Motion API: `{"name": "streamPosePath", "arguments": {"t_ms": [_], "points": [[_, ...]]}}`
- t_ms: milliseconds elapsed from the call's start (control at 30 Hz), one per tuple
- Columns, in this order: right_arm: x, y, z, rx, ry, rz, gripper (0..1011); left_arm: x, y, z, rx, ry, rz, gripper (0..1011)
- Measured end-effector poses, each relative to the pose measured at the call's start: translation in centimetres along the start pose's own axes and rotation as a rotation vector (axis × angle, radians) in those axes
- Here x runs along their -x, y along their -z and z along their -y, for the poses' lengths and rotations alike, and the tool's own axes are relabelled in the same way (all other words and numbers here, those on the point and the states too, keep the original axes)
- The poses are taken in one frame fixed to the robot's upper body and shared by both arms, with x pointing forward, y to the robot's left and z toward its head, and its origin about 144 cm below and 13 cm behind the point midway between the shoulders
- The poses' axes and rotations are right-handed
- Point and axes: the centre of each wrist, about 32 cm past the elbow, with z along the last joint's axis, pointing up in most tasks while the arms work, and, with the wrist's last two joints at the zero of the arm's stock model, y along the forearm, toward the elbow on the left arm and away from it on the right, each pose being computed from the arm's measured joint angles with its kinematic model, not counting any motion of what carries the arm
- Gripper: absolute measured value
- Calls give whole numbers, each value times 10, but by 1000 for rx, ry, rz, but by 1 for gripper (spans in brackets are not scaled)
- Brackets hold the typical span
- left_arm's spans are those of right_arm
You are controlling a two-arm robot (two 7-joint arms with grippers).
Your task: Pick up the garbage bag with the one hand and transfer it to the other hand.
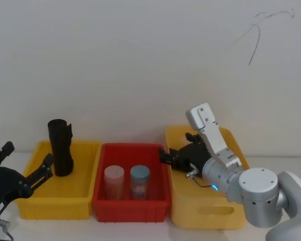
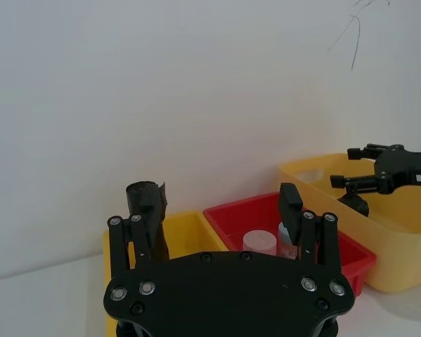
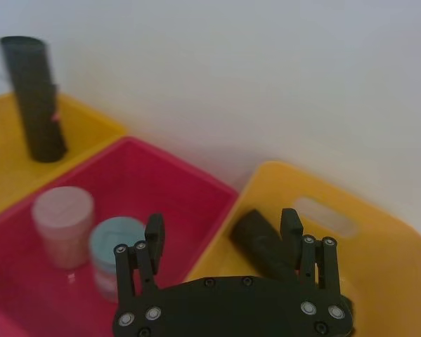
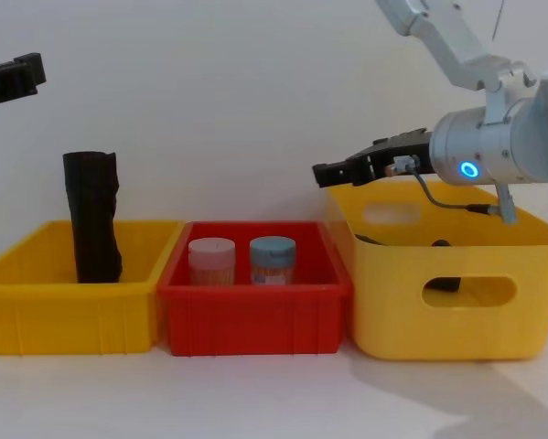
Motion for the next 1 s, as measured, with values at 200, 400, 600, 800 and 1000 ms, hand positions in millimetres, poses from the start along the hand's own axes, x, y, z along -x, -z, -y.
{"name": "streamPosePath", "arguments": {"t_ms": [200, 400, 600, 800, 1000], "points": [[5, -4, 2, 4, -69, 20, 1000, 0, 0, 0, 0, 0, 0, 1001], [9, -9, 1, 5, -136, 57, 999, 0, 0, 0, 0, 0, 0, 1001], [12, -16, -3, 5, -195, 115, 1000, 0, 0, 0, 0, 0, 0, 1001], [14, -21, -9, 12, -243, 185, 1000, 0, 0, 0, 0, 0, 0, 1001], [16, -22, -15, 26, -277, 240, 1000, 0, 0, 0, 0, 0, 0, 1002]]}}
